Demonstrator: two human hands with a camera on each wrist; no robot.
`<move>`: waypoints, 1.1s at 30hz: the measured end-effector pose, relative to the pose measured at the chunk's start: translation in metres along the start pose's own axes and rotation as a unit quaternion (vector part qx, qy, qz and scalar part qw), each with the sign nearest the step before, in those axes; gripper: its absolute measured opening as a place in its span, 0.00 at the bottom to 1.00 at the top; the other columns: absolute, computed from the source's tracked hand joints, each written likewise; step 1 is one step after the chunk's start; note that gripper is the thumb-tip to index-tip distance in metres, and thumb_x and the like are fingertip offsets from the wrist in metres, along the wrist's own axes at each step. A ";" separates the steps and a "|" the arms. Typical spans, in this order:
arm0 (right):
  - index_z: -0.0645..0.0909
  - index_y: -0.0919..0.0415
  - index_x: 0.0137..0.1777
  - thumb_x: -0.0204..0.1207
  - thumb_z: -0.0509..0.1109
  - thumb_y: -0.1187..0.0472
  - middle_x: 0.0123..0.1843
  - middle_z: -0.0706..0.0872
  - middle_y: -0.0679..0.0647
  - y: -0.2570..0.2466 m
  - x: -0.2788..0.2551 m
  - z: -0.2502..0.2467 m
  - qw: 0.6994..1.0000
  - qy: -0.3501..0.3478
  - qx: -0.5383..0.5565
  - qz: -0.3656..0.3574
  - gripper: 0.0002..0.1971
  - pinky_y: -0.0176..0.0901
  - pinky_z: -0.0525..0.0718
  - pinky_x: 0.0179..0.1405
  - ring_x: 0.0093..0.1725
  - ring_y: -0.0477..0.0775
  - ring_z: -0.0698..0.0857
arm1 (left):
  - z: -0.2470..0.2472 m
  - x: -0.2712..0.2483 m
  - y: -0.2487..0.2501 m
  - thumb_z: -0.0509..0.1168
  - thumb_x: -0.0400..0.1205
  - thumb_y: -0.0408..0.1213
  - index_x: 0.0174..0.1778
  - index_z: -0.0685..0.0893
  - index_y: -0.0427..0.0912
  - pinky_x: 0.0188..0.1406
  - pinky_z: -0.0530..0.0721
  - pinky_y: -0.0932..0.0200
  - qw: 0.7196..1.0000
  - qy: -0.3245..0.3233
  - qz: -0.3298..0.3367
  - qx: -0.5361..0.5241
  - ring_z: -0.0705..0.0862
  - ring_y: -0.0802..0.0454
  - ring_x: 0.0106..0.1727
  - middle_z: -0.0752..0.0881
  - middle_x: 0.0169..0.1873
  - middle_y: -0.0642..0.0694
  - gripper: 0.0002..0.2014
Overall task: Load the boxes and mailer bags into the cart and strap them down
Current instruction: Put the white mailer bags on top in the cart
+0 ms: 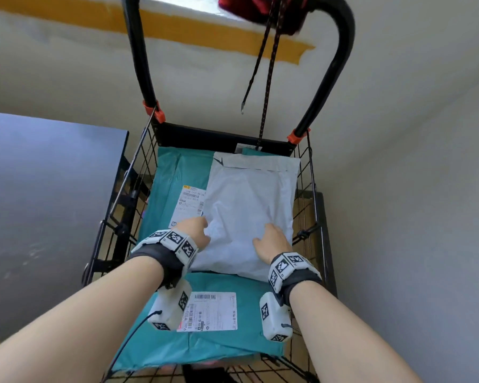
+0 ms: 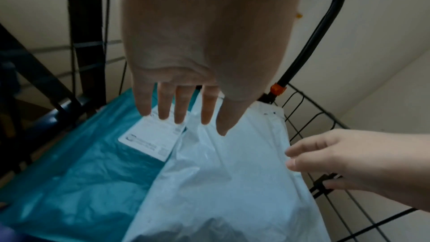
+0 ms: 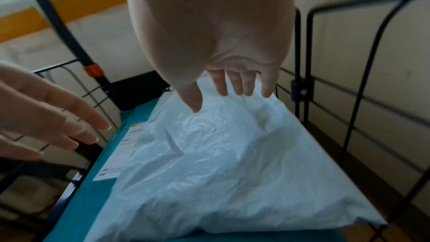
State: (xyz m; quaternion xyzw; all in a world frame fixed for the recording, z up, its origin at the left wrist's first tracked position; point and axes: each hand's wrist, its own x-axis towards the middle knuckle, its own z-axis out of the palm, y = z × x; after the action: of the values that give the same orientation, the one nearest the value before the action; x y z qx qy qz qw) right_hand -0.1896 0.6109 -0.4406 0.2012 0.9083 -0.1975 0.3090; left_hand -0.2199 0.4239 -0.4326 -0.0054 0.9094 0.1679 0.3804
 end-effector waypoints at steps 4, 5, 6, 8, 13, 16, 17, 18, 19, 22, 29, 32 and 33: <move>0.69 0.64 0.73 0.81 0.58 0.58 0.74 0.72 0.61 -0.029 -0.056 0.000 0.999 0.014 -0.035 -0.020 0.22 0.52 0.76 0.66 0.70 0.63 0.76 | -0.022 -0.050 -0.028 0.60 0.83 0.39 0.71 0.74 0.44 0.58 0.78 0.57 0.999 0.036 0.034 -0.023 0.81 0.44 0.64 0.80 0.67 0.42 0.19; 0.70 0.64 0.72 0.81 0.59 0.58 0.73 0.73 0.62 -0.037 -0.070 0.003 0.999 0.022 -0.038 -0.025 0.21 0.51 0.76 0.65 0.69 0.64 0.76 | -0.026 -0.064 -0.038 0.60 0.82 0.38 0.70 0.75 0.44 0.58 0.78 0.58 0.998 0.047 0.039 -0.026 0.81 0.45 0.64 0.81 0.66 0.42 0.19; 0.71 0.65 0.71 0.81 0.59 0.58 0.72 0.75 0.62 -0.046 -0.083 0.006 0.998 0.027 -0.039 -0.028 0.21 0.51 0.76 0.64 0.69 0.64 0.77 | -0.030 -0.076 -0.049 0.60 0.82 0.38 0.70 0.75 0.45 0.59 0.78 0.58 0.997 0.057 0.043 -0.028 0.81 0.45 0.64 0.81 0.66 0.43 0.19; 0.73 0.64 0.71 0.80 0.60 0.59 0.71 0.77 0.62 -0.069 -0.112 0.012 0.997 0.045 -0.036 -0.041 0.20 0.51 0.77 0.64 0.69 0.64 0.77 | -0.040 -0.106 -0.075 0.60 0.81 0.37 0.69 0.76 0.46 0.60 0.77 0.57 0.994 0.092 0.051 -0.026 0.81 0.45 0.64 0.81 0.65 0.44 0.18; 0.77 0.62 0.52 0.77 0.59 0.63 0.57 0.83 0.62 -0.141 -0.196 0.038 0.990 0.082 -0.064 -0.097 0.08 0.50 0.81 0.54 0.55 0.64 0.82 | -0.058 -0.190 -0.157 0.59 0.80 0.37 0.66 0.77 0.48 0.60 0.79 0.53 0.983 0.167 0.078 0.005 0.80 0.42 0.64 0.82 0.63 0.44 0.17; 0.78 0.63 0.57 0.78 0.60 0.59 0.62 0.83 0.62 -0.192 -0.242 0.062 0.985 0.086 -0.081 -0.123 0.12 0.48 0.80 0.54 0.56 0.63 0.82 | -0.069 -0.240 -0.218 0.59 0.80 0.37 0.66 0.77 0.47 0.62 0.79 0.53 0.982 0.178 0.066 0.014 0.80 0.43 0.66 0.82 0.64 0.44 0.17; 0.78 0.63 0.58 0.78 0.60 0.59 0.63 0.82 0.63 -0.210 -0.256 0.070 0.983 0.086 -0.087 -0.137 0.12 0.47 0.79 0.55 0.57 0.62 0.82 | -0.075 -0.254 -0.239 0.59 0.81 0.37 0.67 0.76 0.47 0.63 0.78 0.52 0.981 0.183 0.059 0.014 0.79 0.44 0.67 0.81 0.65 0.45 0.17; 0.78 0.63 0.59 0.79 0.60 0.58 0.64 0.82 0.62 -0.228 -0.267 0.079 0.980 0.086 -0.095 -0.150 0.13 0.47 0.79 0.57 0.59 0.63 0.82 | -0.081 -0.269 -0.260 0.59 0.81 0.38 0.68 0.75 0.47 0.64 0.77 0.52 0.981 0.189 0.047 0.010 0.78 0.44 0.67 0.81 0.66 0.45 0.18; 0.78 0.63 0.61 0.79 0.61 0.58 0.64 0.82 0.62 -0.247 -0.277 0.087 0.977 0.089 -0.103 -0.165 0.15 0.48 0.80 0.59 0.61 0.63 0.81 | -0.087 -0.281 -0.281 0.59 0.81 0.38 0.69 0.75 0.47 0.65 0.77 0.52 0.979 0.199 0.034 0.009 0.78 0.44 0.68 0.80 0.66 0.45 0.18; 0.77 0.63 0.66 0.79 0.61 0.57 0.68 0.80 0.61 -0.300 -0.300 0.113 0.967 0.087 -0.125 -0.206 0.17 0.48 0.78 0.63 0.66 0.62 0.79 | -0.106 -0.313 -0.342 0.58 0.81 0.37 0.69 0.75 0.47 0.66 0.77 0.52 0.973 0.231 -0.007 0.004 0.78 0.44 0.68 0.80 0.67 0.45 0.19; 0.77 0.63 0.65 0.80 0.59 0.59 0.68 0.79 0.60 -0.422 -0.325 0.174 0.940 0.052 -0.167 -0.294 0.17 0.48 0.78 0.63 0.66 0.61 0.80 | -0.137 -0.352 -0.474 0.59 0.81 0.39 0.68 0.76 0.47 0.66 0.78 0.51 0.962 0.246 -0.109 -0.037 0.79 0.44 0.67 0.79 0.68 0.45 0.18; 0.77 0.63 0.65 0.80 0.59 0.59 0.67 0.80 0.60 -0.475 -0.324 0.196 0.930 0.037 -0.184 -0.317 0.16 0.48 0.79 0.62 0.64 0.61 0.81 | -0.152 -0.353 -0.524 0.59 0.81 0.39 0.67 0.75 0.48 0.66 0.78 0.50 0.958 0.242 -0.142 -0.053 0.79 0.45 0.66 0.79 0.67 0.46 0.18; 0.77 0.63 0.64 0.80 0.59 0.59 0.66 0.81 0.60 -0.493 -0.322 0.203 0.926 0.032 -0.188 -0.325 0.16 0.48 0.80 0.62 0.64 0.61 0.81 | -0.158 -0.350 -0.541 0.58 0.80 0.39 0.67 0.75 0.47 0.66 0.78 0.50 0.957 0.241 -0.148 -0.061 0.79 0.46 0.66 0.79 0.67 0.45 0.18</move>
State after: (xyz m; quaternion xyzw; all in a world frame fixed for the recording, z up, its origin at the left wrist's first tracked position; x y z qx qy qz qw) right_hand -0.0976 0.0202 -0.2668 -0.1612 0.9536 -0.1060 0.2312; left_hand -0.0056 -0.1766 -0.2492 -0.2033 0.9512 0.1583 0.1698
